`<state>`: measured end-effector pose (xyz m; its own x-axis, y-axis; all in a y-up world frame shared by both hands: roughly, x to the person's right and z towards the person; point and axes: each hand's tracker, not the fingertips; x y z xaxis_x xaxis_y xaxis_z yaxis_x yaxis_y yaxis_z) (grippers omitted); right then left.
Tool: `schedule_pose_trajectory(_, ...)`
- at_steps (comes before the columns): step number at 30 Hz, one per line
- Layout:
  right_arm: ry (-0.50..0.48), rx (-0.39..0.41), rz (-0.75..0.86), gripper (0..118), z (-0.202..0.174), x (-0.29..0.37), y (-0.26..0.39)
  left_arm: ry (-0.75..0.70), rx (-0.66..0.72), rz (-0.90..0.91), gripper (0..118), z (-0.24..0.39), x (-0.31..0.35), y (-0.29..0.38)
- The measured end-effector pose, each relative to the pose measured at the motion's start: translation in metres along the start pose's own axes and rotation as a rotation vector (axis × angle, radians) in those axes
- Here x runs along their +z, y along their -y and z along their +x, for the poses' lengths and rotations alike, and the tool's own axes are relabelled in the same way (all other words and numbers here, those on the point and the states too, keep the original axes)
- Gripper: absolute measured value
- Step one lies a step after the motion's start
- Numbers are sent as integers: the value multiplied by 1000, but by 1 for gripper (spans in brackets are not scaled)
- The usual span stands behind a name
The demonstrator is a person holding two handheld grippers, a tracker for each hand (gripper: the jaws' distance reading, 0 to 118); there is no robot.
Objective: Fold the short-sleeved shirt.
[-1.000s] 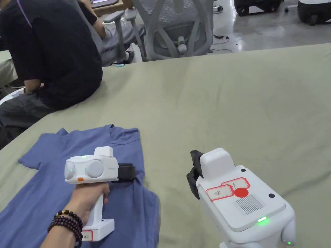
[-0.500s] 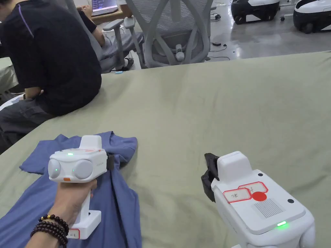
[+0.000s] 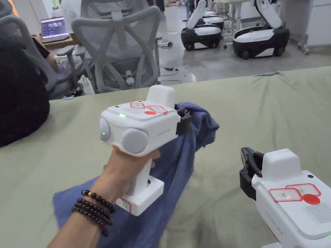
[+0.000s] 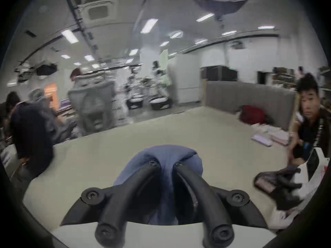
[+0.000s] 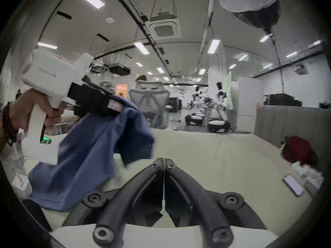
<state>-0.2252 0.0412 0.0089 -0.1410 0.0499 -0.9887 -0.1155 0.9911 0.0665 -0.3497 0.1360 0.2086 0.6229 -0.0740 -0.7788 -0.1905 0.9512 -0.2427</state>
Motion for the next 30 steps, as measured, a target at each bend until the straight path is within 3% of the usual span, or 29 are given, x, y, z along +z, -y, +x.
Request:
schedule_pose_trajectory(6, 204, -24, -31, 1, 75, 41, 8, 233, -75, -162, 8, 115, -124, 38)
schedule_pose_trajectory(11, 253, -69, -52, 1, 104, 49, 25, 252, -110, -400, 8, 165, -200, 122)
schedule_pose_trajectory(16, 248, -68, -65, 1, 107, 46, 32, 235, -83, -392, 10, 155, -202, 128)
schedule_pose_trajectory(17, 244, -73, -66, 1, 106, 45, 32, 226, -74, -374, 22, 155, -194, 120)
schedule_pose_trajectory(18, 241, -77, -66, 1, 104, 44, 32, 195, -90, -355, 49, 152, -190, 113)
schedule_pose_trajectory(19, 237, -82, -67, 1, 102, 42, 32, 131, -112, -317, 92, 148, -184, 105)
schedule_pose_trajectory(20, 232, -86, -68, 1, 99, 41, 31, 92, -123, -272, 118, 141, -175, 97)
schedule_pose_trajectory(22, 218, -90, -75, 1, 91, 39, 28, 53, -103, -167, 112, 129, -151, 81)
schedule_pose_trajectory(26, 179, -78, -94, 1, 71, 28, 20, -39, 35, -140, 111, 79, -94, 72)
schedule_pose_trajectory(27, 166, -72, -96, 1, 68, 22, 22, -75, 55, -118, 106, 67, -79, 75)
schedule_pose_trajectory(30, 115, -50, -88, 1, 49, 15, 18, -195, 91, -50, 73, 32, -19, 91)
